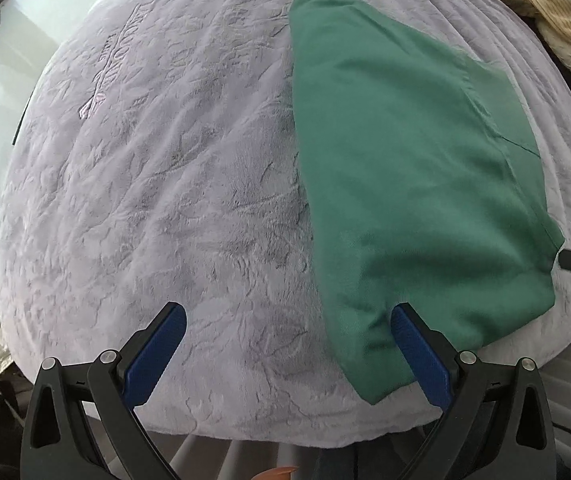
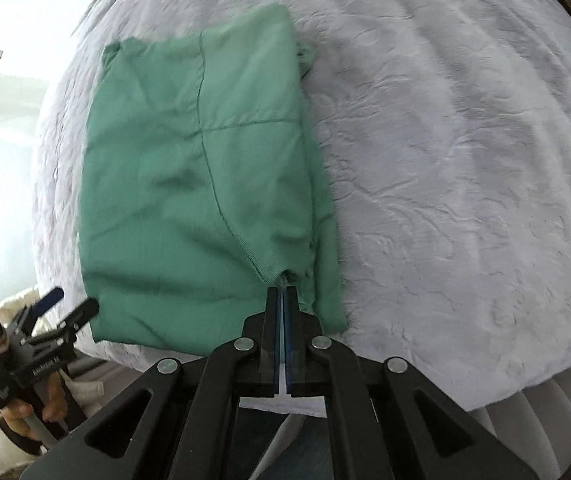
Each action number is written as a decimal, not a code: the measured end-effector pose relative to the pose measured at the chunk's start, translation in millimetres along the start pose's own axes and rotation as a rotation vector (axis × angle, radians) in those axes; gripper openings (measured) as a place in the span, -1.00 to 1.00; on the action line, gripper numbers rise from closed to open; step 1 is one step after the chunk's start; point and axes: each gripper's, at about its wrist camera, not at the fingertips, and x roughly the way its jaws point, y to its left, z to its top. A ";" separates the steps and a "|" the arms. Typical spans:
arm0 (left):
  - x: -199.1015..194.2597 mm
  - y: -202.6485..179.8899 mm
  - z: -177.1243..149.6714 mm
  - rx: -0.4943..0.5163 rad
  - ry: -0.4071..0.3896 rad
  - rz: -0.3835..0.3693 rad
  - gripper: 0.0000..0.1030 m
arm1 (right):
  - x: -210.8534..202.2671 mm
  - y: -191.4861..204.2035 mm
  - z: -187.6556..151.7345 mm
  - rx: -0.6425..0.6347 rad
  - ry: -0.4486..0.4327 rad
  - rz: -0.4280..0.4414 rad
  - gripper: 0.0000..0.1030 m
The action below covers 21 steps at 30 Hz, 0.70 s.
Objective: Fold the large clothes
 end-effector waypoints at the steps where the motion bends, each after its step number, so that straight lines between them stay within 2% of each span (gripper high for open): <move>1: -1.0 0.8 -0.8 -0.001 -0.001 -0.001 0.99 | -2.3 1.3 0.0 0.008 -0.005 -0.001 -0.97; 7: -14.6 5.4 0.6 -0.017 -0.021 0.000 0.99 | -8.3 -5.6 -2.4 0.030 -0.023 -0.023 -0.96; 12: -20.9 9.6 10.5 -0.023 -0.030 0.001 0.99 | -2.3 8.5 -5.0 0.035 -0.020 -0.049 -0.96; 18: -47.8 13.3 36.7 -0.030 -0.076 0.004 0.99 | -20.7 29.0 8.6 -0.001 -0.078 -0.086 -0.95; 20: -57.8 13.0 46.3 -0.043 -0.092 -0.008 0.99 | -28.7 35.3 14.5 -0.011 -0.095 -0.093 -0.83; 21: -63.0 12.2 50.4 -0.049 -0.101 -0.012 0.99 | -32.8 38.4 16.8 -0.014 -0.104 -0.095 -0.62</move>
